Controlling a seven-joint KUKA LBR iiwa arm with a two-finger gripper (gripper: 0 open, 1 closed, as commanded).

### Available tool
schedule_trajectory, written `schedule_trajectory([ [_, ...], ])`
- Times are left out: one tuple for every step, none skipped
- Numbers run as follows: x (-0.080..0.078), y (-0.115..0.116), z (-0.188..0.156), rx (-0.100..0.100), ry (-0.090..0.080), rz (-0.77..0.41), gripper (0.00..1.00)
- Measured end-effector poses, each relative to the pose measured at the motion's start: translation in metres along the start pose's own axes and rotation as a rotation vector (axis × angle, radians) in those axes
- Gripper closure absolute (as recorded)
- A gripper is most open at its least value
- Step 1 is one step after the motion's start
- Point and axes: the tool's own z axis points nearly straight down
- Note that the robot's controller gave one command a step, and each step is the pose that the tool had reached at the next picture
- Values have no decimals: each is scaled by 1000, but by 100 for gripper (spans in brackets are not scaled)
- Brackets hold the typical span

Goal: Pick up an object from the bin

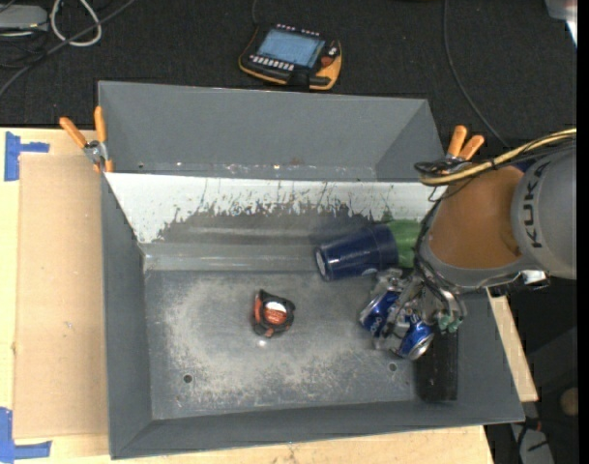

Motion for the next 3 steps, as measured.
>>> schedule_trajectory([
  [-37,6,0,-3,0,251,100],
  [-37,6,0,-3,0,251,100],
  [-36,6,-93,-3,4,247,100],
])
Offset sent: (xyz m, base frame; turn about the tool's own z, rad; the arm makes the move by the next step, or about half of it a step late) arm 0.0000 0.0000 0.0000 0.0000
